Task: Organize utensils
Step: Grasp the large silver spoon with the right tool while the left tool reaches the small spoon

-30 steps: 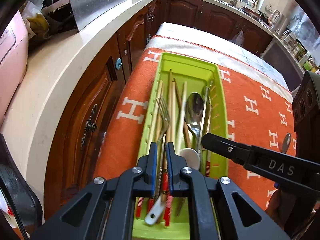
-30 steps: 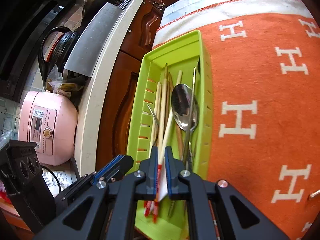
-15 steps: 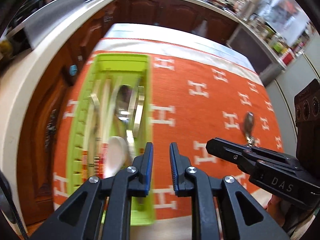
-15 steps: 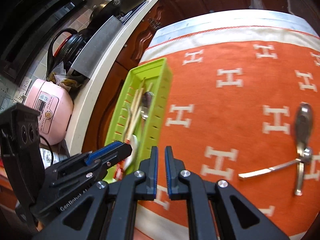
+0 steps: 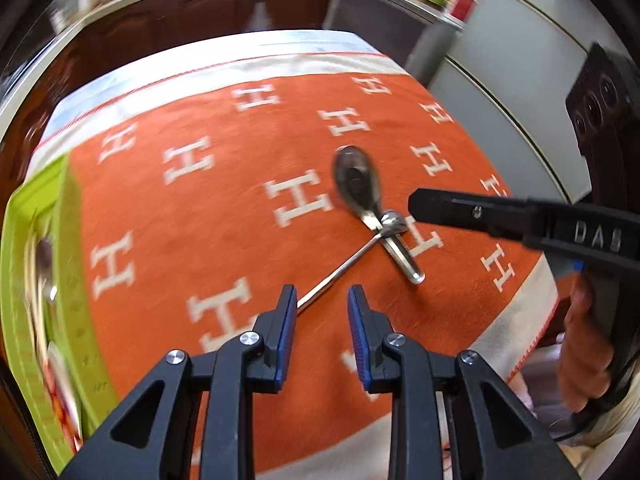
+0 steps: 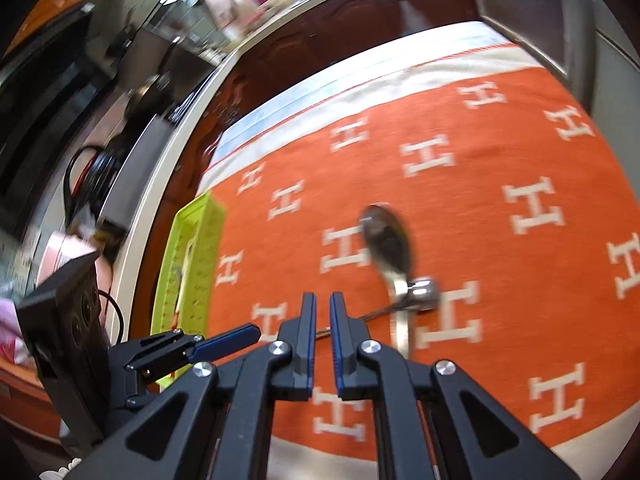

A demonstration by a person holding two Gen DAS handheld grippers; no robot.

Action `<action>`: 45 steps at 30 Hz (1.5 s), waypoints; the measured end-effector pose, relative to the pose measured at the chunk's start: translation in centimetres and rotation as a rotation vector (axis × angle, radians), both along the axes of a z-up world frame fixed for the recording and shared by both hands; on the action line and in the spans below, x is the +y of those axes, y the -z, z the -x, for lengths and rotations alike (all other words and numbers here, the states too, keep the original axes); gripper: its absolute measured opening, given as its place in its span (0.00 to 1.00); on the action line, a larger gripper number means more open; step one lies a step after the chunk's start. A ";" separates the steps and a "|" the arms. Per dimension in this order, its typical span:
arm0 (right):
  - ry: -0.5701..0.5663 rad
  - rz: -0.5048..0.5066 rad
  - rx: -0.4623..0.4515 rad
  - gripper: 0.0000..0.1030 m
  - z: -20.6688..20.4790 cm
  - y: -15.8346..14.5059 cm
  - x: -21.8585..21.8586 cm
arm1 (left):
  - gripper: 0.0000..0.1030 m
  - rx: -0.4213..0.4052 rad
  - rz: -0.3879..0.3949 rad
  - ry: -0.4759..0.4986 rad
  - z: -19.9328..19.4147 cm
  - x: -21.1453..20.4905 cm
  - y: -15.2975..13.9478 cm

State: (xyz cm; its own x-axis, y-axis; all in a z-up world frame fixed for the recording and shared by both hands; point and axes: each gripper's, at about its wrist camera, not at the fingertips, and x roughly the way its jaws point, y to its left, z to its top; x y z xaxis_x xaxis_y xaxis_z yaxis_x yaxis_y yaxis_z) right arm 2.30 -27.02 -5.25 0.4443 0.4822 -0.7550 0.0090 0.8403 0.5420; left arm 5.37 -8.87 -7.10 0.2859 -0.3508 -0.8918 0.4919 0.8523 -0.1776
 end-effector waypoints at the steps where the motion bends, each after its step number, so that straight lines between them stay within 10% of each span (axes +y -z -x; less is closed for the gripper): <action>1: 0.019 -0.009 0.003 0.07 0.0 0.2 -0.8 | 0.23 -0.003 -0.016 0.030 -0.2 -0.7 0.2; 25: 0.133 -0.103 0.042 0.07 -1.2 4.1 -7.4 | 0.22 -0.004 -0.229 0.351 -3.9 -9.1 3.8; 29: 0.125 -0.098 0.042 0.07 -1.3 4.3 -7.2 | 0.08 0.008 -0.221 0.339 -4.1 -9.0 3.6; 45: 0.024 -0.047 0.062 0.07 -3.6 5.4 -4.7 | 0.02 0.055 0.007 0.079 -3.2 -1.2 0.3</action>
